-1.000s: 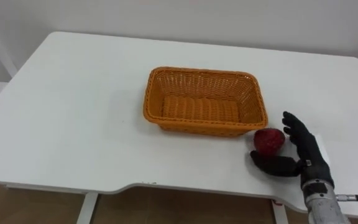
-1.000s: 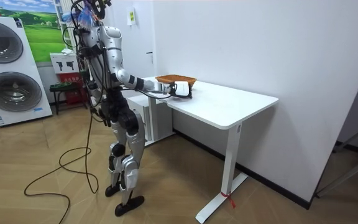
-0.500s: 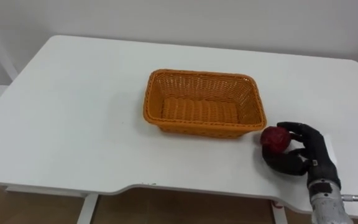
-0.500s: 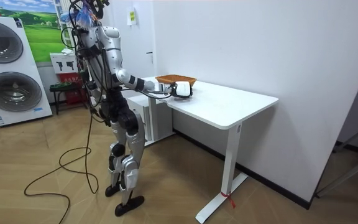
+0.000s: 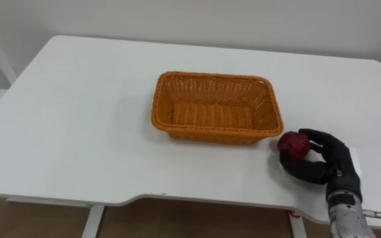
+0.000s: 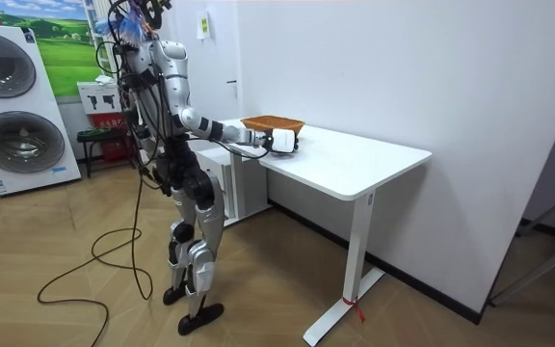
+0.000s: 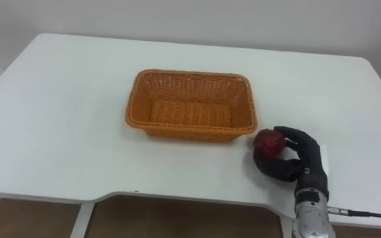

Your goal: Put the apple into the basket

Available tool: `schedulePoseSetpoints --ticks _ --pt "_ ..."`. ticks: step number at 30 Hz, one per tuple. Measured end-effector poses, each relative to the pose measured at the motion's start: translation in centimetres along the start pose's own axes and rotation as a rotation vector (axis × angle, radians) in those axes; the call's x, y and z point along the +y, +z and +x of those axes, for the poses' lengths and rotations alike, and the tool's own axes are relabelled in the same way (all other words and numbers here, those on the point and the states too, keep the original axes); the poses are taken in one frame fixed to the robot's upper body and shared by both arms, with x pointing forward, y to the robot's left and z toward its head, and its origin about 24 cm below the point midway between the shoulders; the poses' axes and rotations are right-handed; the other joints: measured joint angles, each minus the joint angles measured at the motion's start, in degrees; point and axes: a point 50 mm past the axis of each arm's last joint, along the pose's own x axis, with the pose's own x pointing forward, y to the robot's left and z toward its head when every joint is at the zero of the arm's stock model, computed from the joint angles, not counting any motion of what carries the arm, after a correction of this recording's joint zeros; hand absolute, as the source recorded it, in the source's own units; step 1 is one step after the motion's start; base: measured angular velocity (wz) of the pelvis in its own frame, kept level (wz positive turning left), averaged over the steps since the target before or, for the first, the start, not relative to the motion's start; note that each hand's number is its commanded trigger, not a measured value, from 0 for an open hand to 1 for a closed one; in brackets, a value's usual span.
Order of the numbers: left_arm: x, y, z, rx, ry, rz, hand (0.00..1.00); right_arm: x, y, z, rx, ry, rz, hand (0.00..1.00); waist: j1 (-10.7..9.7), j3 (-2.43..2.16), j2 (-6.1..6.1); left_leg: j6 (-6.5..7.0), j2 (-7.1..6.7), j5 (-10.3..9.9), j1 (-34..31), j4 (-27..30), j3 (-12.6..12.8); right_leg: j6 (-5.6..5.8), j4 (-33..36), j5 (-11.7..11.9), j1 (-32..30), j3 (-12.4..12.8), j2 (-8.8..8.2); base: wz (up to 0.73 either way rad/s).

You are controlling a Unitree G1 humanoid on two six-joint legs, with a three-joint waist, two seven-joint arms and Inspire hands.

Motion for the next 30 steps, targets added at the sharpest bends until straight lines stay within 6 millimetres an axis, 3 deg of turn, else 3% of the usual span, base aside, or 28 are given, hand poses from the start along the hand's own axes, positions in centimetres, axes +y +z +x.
schedulePoseSetpoints --ticks 7,15,22,30 --pt "-0.2 -0.4 -0.1 0.01 -0.002 0.001 0.0 -0.3 2.0 0.0 -0.09 -0.08 0.011 1.0 0.0 -0.02 0.33 0.0 0.0 0.0 0.0 0.0 0.0 0.0 -0.1 0.0 -0.1 0.1 0.06 0.0" --pt "-0.3 -0.3 -0.1 0.008 -0.006 0.007 0.0 -0.1 5.7 -0.3 -0.24 -0.079 0.071 1.0 0.2 -0.28 0.37 0.0 0.0 0.0 0.1 0.1 0.1 0.0 -0.1 0.0 0.0 0.2 0.07 0.0" --pt "-0.7 -0.1 -0.1 0.003 -0.016 0.005 0.0 0.1 6.1 -0.3 -0.257 -0.06 0.072 1.0 1.1 -0.44 1.0 0.0 0.03 0.0 0.0 0.2 0.1 0.0 0.1 0.0 0.0 0.2 0.07 0.0" --pt "-1.5 0.3 -0.1 0.004 -0.046 0.0 0.0 1.4 6.0 -0.6 -0.249 0.015 0.058 1.0 3.4 -0.27 1.46 -0.01 0.05 0.0 -0.1 0.0 0.0 0.0 0.1 0.0 -0.1 0.0 0.03 0.01"
